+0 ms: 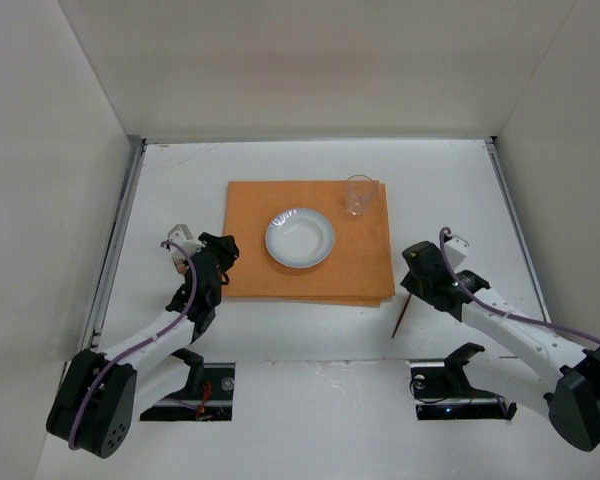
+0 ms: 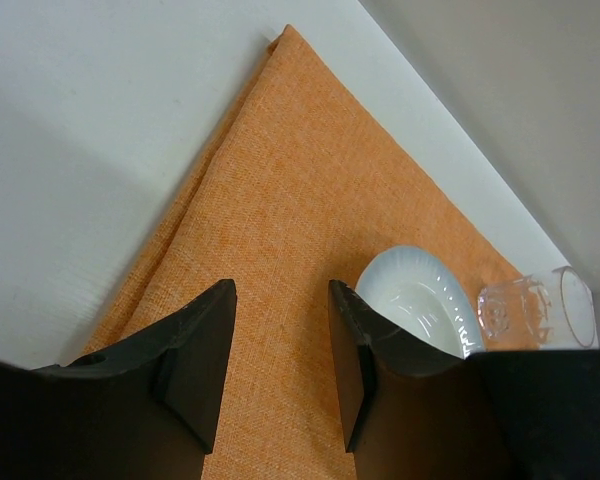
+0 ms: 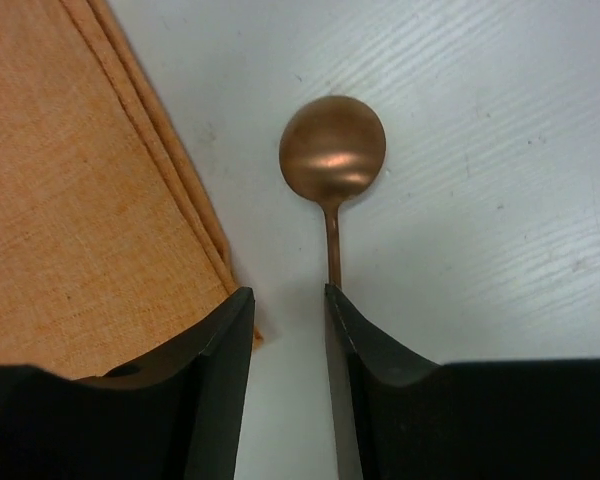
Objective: Set the dinner table for one person
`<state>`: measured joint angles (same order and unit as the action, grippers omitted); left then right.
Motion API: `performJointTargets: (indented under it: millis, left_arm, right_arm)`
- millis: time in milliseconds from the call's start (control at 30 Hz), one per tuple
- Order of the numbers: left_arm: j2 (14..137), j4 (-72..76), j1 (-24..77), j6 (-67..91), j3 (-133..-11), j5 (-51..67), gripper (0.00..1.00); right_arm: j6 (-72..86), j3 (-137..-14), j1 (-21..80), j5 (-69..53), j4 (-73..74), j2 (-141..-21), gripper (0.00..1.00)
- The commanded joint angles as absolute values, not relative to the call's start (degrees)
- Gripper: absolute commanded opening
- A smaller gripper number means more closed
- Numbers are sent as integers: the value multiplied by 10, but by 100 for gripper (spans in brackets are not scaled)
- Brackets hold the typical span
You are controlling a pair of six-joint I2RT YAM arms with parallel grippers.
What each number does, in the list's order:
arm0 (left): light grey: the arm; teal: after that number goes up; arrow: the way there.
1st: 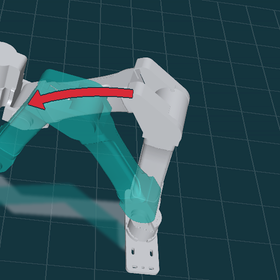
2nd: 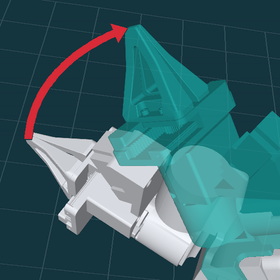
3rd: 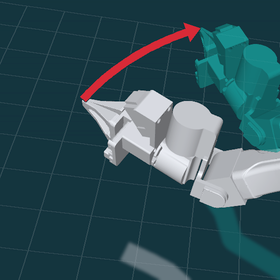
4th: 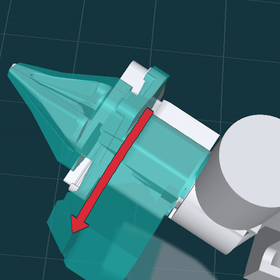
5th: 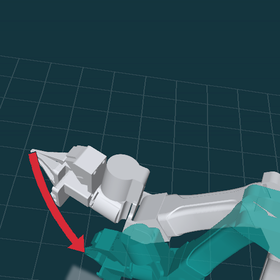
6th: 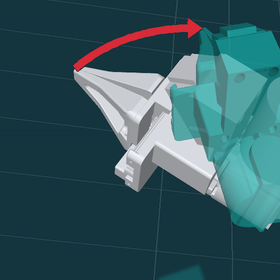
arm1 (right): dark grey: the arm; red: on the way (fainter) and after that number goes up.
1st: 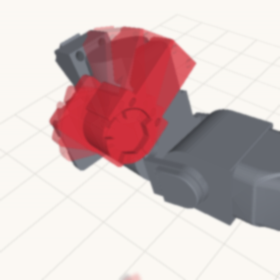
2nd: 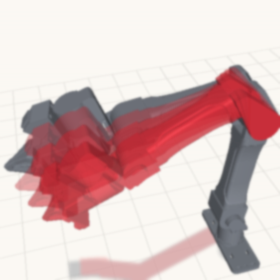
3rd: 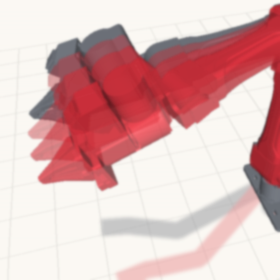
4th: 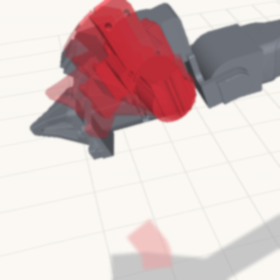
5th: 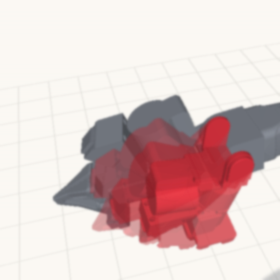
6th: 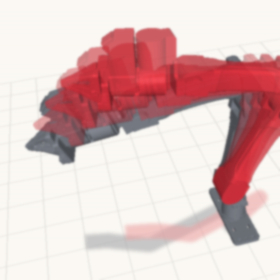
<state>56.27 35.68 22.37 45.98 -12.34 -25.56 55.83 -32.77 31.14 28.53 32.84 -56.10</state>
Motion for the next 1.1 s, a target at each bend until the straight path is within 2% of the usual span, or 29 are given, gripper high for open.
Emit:
performJointTargets:
  millis: [0,233,433,500,900,933,1067]
  left_arm:
    - [560,384,219,467,-126,-252,40]
    - [560,385,213,470,-124,-247,40]
    - [560,386,206,475,-122,-239,40]
    - [563,386,203,477,-123,-236,40]
    - [558,386,197,478,-120,-233,40]
    - [556,386,195,479,-120,-233,40]
    - [563,386,198,478,-120,-236,40]
  right_arm:
    - [614,-320,322,280,368,-573,40]
    - [605,-310,323,258,351,-613,33]
    - [600,-308,323,256,348,-626,32]
    - [584,-319,323,255,330,-658,26]
    - [568,-324,319,254,328,-667,26]
    - [525,-343,310,237,325,-691,9]
    - [519,-357,312,273,348,-651,5]
